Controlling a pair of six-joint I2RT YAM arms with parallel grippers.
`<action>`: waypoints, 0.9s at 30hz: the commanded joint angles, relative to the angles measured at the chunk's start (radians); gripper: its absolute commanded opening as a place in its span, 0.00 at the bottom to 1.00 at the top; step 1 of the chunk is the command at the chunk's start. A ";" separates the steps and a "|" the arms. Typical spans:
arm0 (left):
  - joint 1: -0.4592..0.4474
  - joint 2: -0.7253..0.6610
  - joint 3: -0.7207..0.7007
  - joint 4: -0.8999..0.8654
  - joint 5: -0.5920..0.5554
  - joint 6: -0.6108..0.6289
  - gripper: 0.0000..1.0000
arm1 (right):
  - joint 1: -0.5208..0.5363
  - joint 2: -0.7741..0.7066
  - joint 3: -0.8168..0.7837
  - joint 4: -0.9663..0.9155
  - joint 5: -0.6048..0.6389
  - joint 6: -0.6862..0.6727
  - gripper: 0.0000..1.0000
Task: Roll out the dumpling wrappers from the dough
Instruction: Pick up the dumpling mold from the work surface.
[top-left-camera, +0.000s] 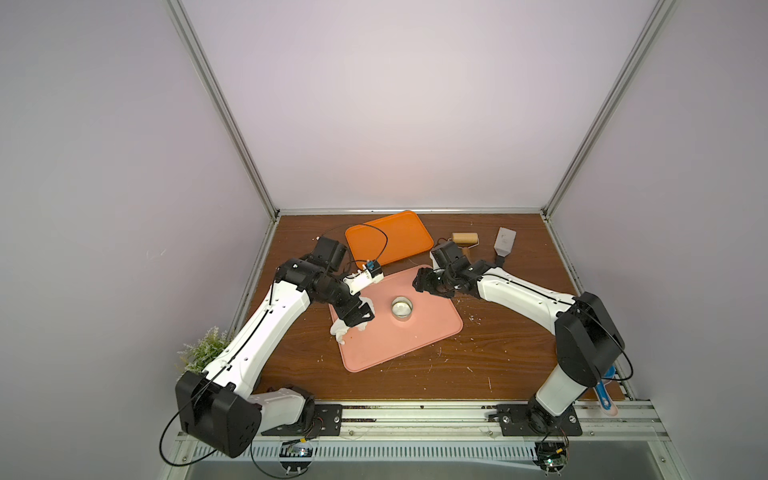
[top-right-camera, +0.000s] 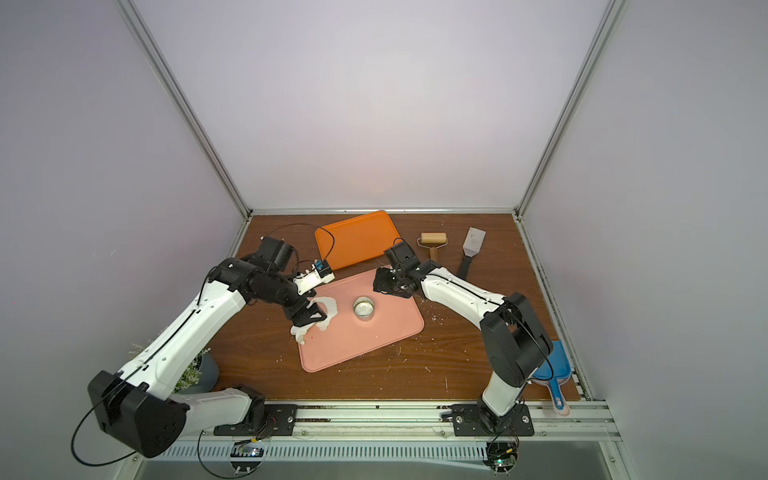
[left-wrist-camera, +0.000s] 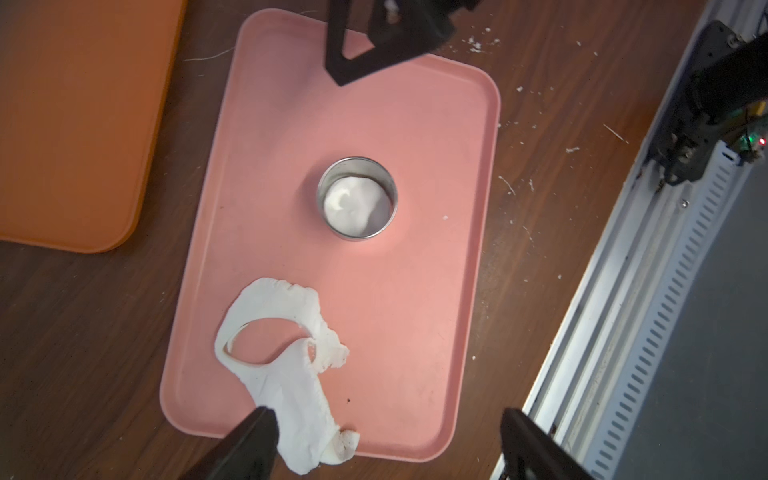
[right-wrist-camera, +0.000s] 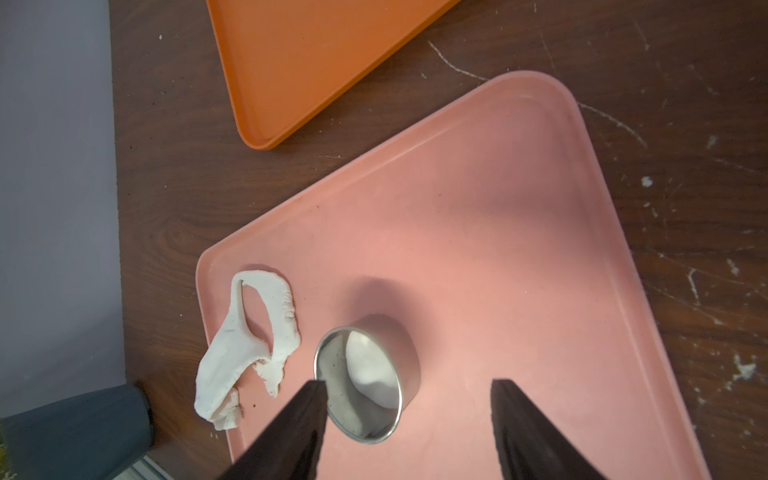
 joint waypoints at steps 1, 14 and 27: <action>0.078 0.057 -0.014 0.124 -0.027 -0.098 0.88 | 0.003 -0.012 0.005 -0.002 -0.025 -0.034 0.69; 0.109 0.006 -0.373 0.567 -0.281 -0.215 0.90 | 0.099 0.120 0.056 -0.060 0.021 -0.109 0.63; 0.143 -0.034 -0.443 0.582 -0.230 -0.203 0.91 | 0.123 0.175 0.116 -0.079 0.068 -0.112 0.37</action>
